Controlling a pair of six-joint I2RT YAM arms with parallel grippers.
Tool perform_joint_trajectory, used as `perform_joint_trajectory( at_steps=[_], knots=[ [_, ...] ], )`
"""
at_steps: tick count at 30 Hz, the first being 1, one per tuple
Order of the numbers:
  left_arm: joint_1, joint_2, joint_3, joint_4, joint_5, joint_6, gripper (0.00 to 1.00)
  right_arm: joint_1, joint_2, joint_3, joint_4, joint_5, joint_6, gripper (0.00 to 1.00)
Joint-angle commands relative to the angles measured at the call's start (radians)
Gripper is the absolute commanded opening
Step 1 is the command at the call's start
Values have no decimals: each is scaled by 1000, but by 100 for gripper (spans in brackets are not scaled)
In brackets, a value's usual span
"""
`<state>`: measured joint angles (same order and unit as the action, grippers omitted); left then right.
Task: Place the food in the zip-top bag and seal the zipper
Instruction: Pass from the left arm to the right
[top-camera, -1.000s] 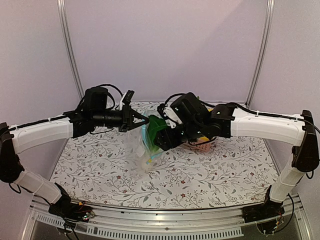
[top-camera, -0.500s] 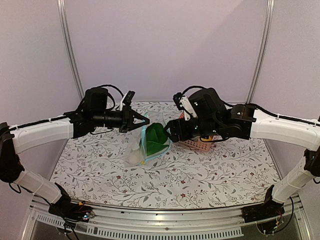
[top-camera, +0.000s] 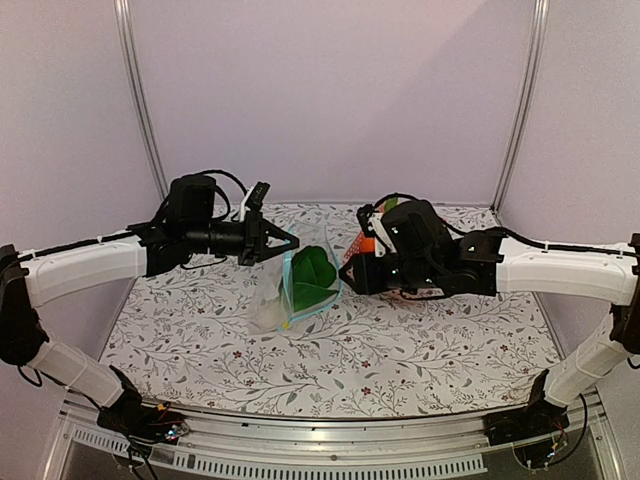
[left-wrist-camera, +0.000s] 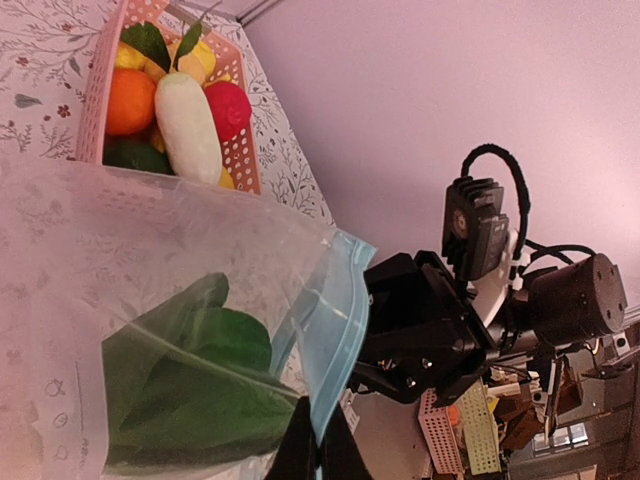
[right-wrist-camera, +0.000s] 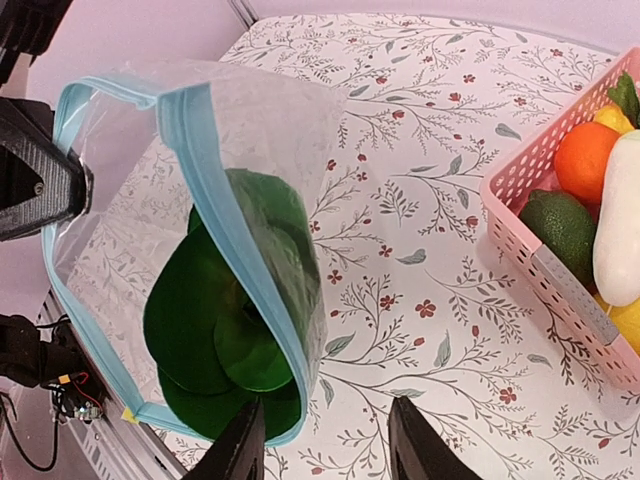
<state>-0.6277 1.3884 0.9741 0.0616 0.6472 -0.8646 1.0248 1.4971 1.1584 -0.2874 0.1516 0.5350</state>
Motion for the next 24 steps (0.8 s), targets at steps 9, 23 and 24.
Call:
perform_joint_trajectory(
  at_steps=[9, 23, 24],
  knots=[
    [8, 0, 28, -30, -3, 21, 0, -1, 105, 67, 40, -35, 14, 30],
    [40, 41, 232, -585, -319, 390, 13, -2, -12, 193, -57, -122, 95, 0],
    [40, 36, 233, -587, -320, 398, 25, -1, -17, 197, -58, -111, 109, 0]
  ],
)
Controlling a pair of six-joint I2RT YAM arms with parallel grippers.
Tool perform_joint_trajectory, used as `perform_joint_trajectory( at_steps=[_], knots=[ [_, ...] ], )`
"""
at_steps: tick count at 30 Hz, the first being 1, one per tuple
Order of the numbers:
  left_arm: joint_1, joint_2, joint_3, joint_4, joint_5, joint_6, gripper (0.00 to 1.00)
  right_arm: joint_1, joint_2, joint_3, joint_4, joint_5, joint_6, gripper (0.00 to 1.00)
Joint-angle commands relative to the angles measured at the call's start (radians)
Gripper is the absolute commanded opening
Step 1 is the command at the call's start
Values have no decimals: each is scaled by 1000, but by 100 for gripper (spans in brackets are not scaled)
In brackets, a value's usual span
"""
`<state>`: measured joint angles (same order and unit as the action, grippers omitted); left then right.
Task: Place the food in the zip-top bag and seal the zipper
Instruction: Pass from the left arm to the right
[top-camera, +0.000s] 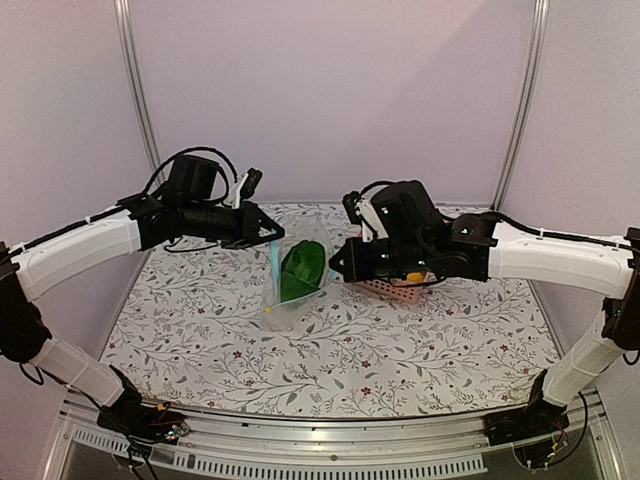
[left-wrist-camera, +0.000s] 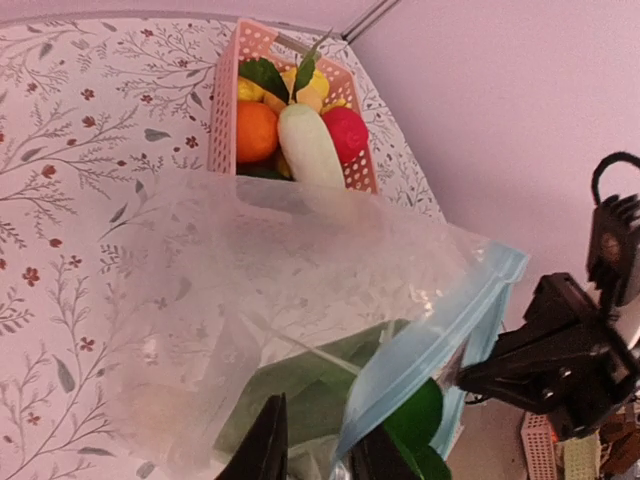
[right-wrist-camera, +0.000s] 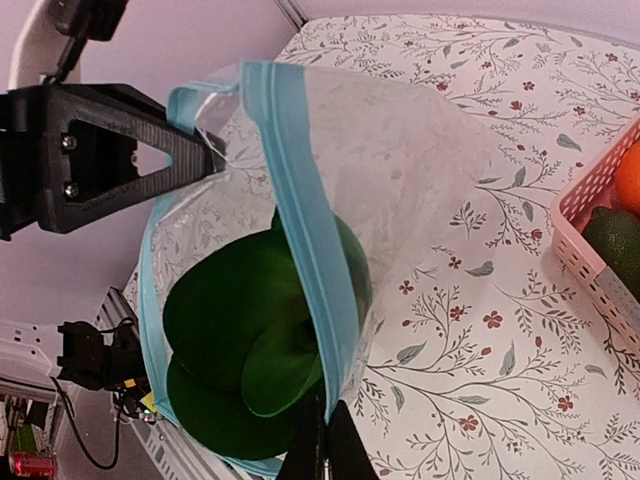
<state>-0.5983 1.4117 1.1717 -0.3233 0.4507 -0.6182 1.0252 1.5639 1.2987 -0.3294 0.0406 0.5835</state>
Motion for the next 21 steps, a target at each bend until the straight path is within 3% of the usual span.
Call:
perform_joint_trajectory(
  at_steps=[1, 3, 6, 8, 15, 21],
  knots=[
    [11, 4, 36, -201, -119, 154, 36, -2, -81, 62, -16, 4, 78, 0],
    [9, -13, 39, -199, -103, 154, 67, -2, -64, 73, -15, 8, 107, 0],
    [6, -48, 31, -201, -90, 149, 90, -2, -18, 85, -4, -6, 142, 0],
    [-2, -72, 15, -209, -75, 139, 99, -1, 5, 80, 17, -12, 163, 0],
    [-129, -170, -138, -222, -69, 16, 100, -2, 18, 78, 47, 44, 202, 0],
    [-241, -298, -330, -100, -170, -222, 99, -2, 23, 88, 49, 102, 217, 0]
  ],
)
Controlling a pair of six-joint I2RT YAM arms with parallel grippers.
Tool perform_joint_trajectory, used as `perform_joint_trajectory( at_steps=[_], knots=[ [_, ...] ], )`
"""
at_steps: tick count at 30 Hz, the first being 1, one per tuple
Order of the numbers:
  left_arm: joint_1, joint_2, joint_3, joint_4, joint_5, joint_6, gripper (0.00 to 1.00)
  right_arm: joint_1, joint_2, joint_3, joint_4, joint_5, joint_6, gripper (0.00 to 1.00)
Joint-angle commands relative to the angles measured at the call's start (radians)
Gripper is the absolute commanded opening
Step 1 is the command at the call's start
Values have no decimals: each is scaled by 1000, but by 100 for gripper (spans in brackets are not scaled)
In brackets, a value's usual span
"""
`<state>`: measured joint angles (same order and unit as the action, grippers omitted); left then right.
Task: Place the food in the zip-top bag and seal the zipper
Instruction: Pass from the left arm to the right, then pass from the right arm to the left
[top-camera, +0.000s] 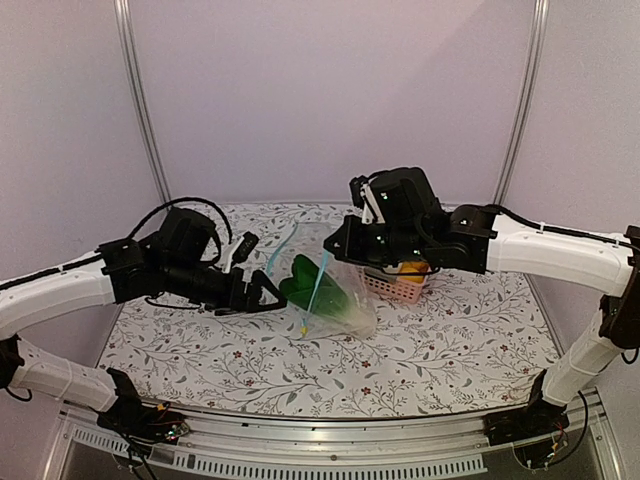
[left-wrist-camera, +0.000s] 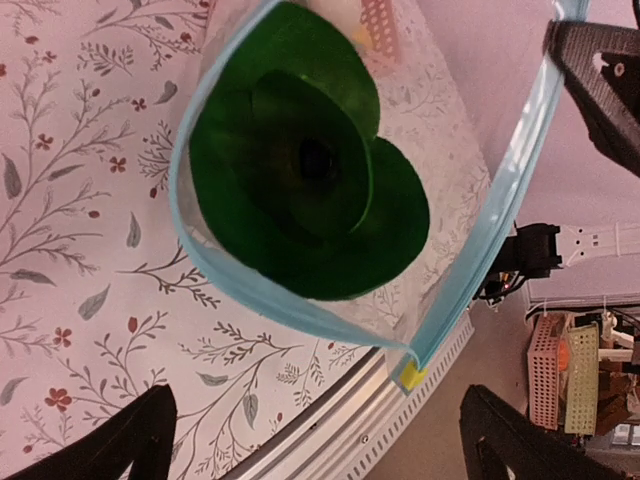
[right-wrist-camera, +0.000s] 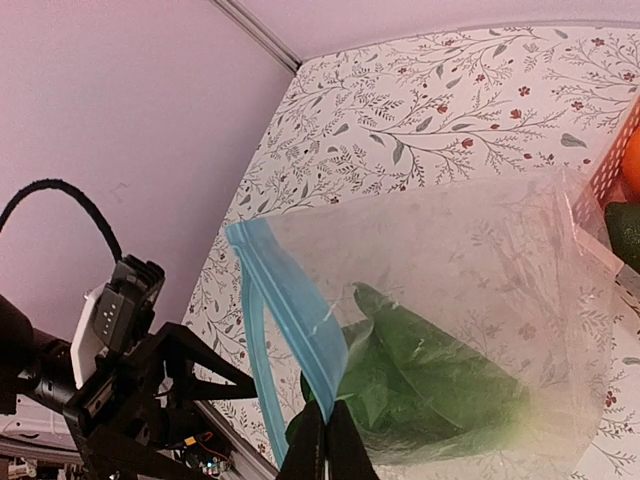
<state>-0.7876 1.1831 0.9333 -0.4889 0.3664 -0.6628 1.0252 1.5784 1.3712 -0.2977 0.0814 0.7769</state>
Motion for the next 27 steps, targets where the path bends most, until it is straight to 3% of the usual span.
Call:
perform_joint_trajectory(
  at_steps=[1, 8, 14, 18, 27],
  knots=[
    [-61, -90, -126, 97, -98, -214, 100, -2, 11, 19, 19, 65, 25, 0],
    [-107, -100, -237, 350, -130, -377, 97, -2, 28, 29, 26, 70, 26, 0],
    [-114, -42, -235, 446, -136, -420, 79, 1, 26, 20, 26, 79, 31, 0],
    [-119, 2, -219, 463, -100, -432, 69, 2, 21, 10, 25, 85, 33, 0],
    [-157, 49, -227, 471, -94, -454, 59, 2, 9, -1, 29, 107, 30, 0]
  ],
)
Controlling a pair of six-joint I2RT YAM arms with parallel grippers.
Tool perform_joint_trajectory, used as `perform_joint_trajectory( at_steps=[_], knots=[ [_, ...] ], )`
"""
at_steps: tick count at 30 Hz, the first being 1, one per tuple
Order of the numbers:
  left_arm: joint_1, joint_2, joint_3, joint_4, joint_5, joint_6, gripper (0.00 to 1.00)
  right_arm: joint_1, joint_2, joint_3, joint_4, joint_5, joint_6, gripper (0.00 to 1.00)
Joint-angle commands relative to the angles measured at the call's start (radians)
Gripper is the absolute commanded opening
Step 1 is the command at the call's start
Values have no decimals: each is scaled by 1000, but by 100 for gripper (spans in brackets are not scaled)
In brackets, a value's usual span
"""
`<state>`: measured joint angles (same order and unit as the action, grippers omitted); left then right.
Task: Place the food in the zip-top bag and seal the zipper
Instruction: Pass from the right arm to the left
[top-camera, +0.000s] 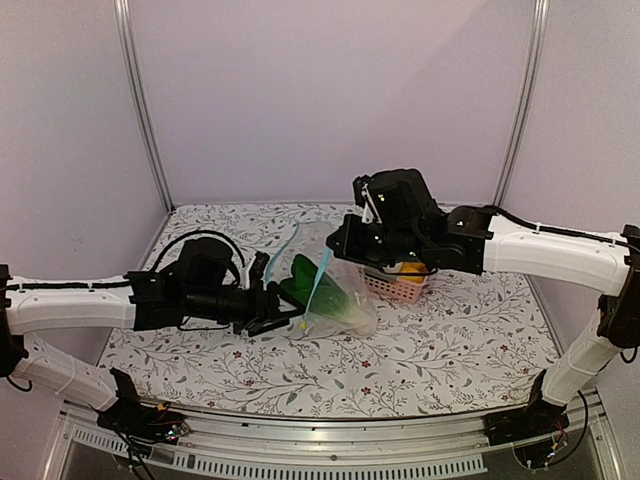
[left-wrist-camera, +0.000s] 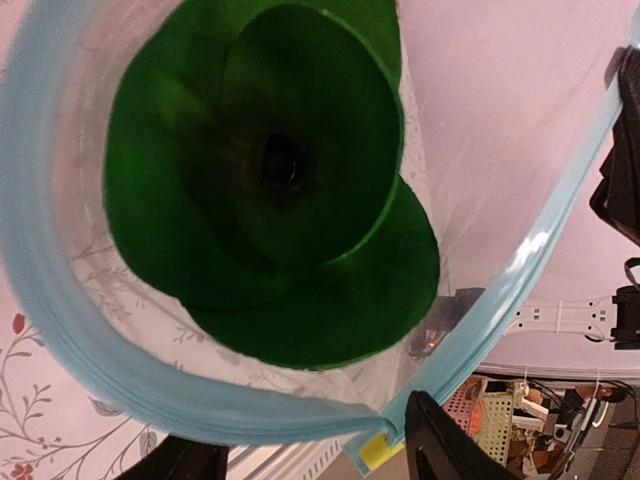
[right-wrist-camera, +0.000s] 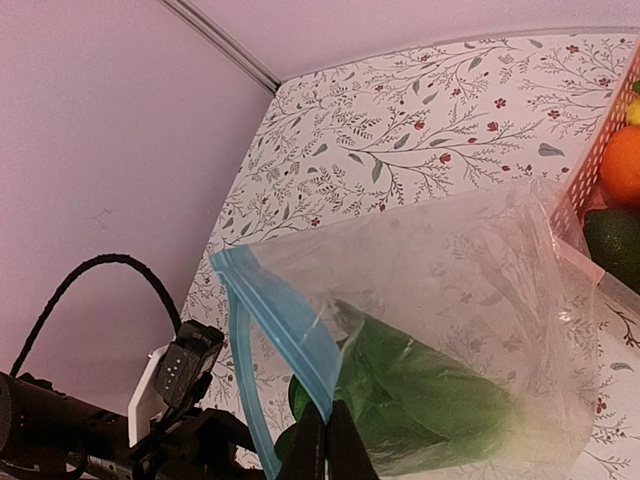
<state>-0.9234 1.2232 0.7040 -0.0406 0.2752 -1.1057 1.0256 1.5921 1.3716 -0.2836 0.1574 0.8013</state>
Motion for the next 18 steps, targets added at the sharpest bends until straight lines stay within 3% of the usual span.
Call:
perform_joint_trajectory(
  at_steps=[1, 7, 9, 13, 18],
  knots=[
    [-22, 10, 0, 23, -12, -10, 56, 1, -6, -2, 17, 32, 4, 0],
    [-21, 29, -13, 79, -51, -28, 43, 3, -10, -11, 18, 24, 3, 0],
    [-22, 37, -18, 101, -53, -35, 35, 2, -16, -19, 17, 26, 2, 0],
    [-11, 28, 14, 76, -65, 0, 3, 2, -27, -37, 3, 45, 5, 0],
    [60, -58, 185, -144, -21, 173, 0, 1, -42, -27, -108, 130, 23, 0]
  ],
)
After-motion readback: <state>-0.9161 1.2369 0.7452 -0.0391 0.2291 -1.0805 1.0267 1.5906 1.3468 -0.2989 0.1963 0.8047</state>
